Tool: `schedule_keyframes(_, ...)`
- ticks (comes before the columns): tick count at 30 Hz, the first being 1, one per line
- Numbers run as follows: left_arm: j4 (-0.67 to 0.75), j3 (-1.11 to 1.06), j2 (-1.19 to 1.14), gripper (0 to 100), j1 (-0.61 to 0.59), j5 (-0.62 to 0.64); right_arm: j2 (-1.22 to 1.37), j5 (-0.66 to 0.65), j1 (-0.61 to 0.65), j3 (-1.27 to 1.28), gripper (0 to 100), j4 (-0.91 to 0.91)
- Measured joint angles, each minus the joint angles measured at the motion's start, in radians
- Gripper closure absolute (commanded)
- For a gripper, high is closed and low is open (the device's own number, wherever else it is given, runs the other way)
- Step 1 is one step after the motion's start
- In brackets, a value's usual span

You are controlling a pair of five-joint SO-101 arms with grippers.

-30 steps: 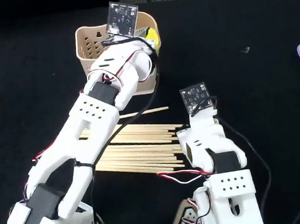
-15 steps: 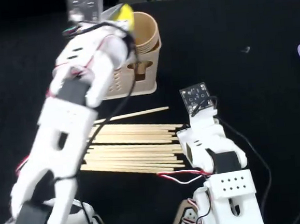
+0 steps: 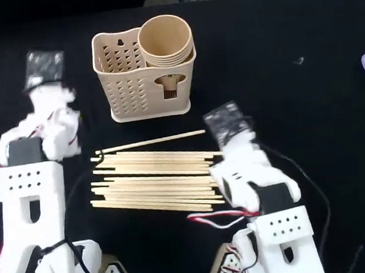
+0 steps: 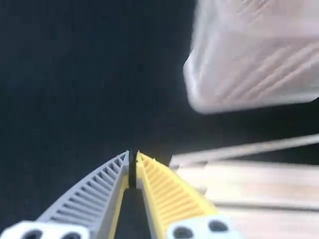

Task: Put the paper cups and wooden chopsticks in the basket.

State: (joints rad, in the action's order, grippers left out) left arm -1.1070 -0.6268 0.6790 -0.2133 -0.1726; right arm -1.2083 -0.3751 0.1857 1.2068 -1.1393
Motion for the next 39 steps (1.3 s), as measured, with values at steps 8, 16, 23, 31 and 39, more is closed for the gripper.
schedule_keyframes(8,-0.002,-0.176,-0.063,78,-0.041,0.0,0.12,-0.089,0.201,-0.049,75.0,-0.095)
schedule_keyframes(16,0.055,-0.206,-0.187,81,-0.17,0.087,0.428,-0.241,0.364,-0.051,76.9,0.006)
schedule_keyframes(23,0.195,-0.275,-0.187,81,-0.29,0.166,0.635,-0.33,0.381,-0.051,77.7,0.167)
schedule_keyframes(31,0.224,-0.29,-0.19,81,-0.296,0.166,0.784,-0.336,0.379,-0.078,98.3,0.29)
schedule_keyframes(39,0.224,-0.29,-0.19,81,-0.296,0.166,0.715,-0.338,0.379,-0.081,98.8,0.242)
